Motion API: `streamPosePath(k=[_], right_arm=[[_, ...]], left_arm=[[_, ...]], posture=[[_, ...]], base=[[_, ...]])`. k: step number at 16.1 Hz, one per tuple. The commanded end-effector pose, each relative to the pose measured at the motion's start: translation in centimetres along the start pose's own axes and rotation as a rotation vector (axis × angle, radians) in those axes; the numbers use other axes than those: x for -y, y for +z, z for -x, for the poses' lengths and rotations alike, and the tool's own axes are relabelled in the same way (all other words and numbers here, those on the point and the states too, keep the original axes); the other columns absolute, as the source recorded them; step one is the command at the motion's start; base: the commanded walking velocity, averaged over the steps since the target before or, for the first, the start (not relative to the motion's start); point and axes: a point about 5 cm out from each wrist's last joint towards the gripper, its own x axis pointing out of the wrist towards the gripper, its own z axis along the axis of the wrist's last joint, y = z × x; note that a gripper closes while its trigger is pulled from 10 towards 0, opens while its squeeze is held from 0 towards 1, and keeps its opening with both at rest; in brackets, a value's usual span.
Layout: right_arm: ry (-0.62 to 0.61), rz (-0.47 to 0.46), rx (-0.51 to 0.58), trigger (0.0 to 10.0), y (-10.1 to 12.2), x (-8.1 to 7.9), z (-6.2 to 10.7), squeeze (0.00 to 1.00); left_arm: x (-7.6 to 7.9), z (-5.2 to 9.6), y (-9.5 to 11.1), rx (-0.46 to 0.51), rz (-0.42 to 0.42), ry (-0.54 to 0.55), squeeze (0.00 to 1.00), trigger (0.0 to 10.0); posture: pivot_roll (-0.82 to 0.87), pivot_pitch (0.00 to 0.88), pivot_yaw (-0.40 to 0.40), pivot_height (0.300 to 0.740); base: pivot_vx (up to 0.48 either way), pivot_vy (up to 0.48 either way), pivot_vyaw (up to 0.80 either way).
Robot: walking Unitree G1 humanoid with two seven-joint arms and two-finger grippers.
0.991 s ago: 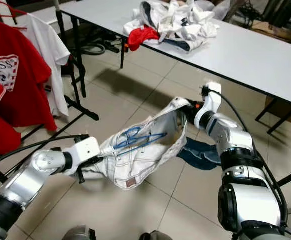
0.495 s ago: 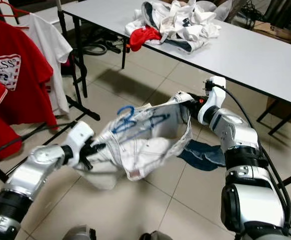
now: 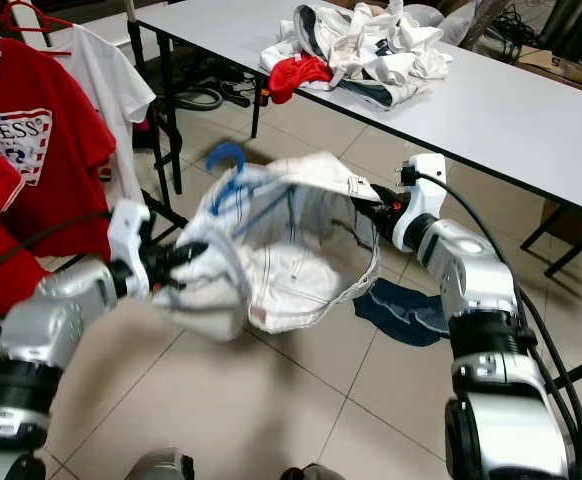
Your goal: Hang hanger
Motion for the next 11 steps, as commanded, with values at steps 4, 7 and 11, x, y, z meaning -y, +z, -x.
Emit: streamPosePath(k=[4,7,11], right_arm=[[-0.018,0.113,0.066,0.0,0.1,-1.2,1.4,0.0],[0.047,0.175,0.016,0.0,-3.1,-4.3,1.5,0.0],[0.124,0.232,0.018,0.0,-4.1,-7.6,0.5,0.0]], left_arm=[[0.0,0.1,2.7,0.062,-0.016,-0.02,0.0,0.0],[1.9,-0.2,5.6,0.106,-0.076,-0.129,0.0,0.0],[4.1,-0.7,6.6,0.081,-0.205,-0.235,0.0,0.0]], posture=[[0.09,0.018,-0.103,0.74],[0.08,0.018,-0.092,0.74],[0.08,0.014,-0.095,0.74]], base=[[0.0,0.0,0.0],[0.0,0.0,0.0],[0.0,0.0,0.0]])
